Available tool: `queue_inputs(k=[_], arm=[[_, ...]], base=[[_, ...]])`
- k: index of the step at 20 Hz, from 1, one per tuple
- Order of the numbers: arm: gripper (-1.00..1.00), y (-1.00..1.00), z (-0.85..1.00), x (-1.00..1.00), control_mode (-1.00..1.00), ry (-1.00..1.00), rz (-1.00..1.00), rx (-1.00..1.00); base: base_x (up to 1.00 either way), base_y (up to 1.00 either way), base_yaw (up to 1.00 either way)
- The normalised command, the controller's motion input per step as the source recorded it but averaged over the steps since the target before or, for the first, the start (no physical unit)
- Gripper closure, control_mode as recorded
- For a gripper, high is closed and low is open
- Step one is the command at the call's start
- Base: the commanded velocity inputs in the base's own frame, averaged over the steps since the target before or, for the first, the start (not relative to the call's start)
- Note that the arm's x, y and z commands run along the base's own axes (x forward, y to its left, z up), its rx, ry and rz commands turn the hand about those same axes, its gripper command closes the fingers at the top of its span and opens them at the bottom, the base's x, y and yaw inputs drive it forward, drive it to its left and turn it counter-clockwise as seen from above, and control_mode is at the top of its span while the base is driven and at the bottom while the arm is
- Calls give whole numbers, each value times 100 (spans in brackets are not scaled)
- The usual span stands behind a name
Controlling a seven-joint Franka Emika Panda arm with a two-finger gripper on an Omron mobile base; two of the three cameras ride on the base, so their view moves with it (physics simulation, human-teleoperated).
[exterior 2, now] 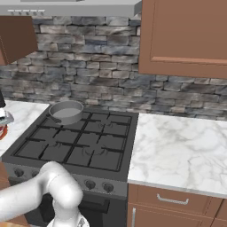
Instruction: Retrieve the frozen meat and place it in the pot on a burner. Then turn the burner on.
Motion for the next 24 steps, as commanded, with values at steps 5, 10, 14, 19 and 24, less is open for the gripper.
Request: queue_inputs(k=[5, 10, 14, 19, 24], arm=[[100, -62, 65, -24, -100, -13, -25, 0], [100, -66, 56, -5, -100, -5, -23, 1], [100, -58, 60, -4, -100, -3, -20, 6], [100, -59, 65, -1, -100, 0, -16, 9], [100, -64, 58, 0, -100, 0, -15, 8]], base=[[0, 0, 0], [0, 0, 0], [0, 0, 0], [0, 0, 0], [0, 0, 0]])
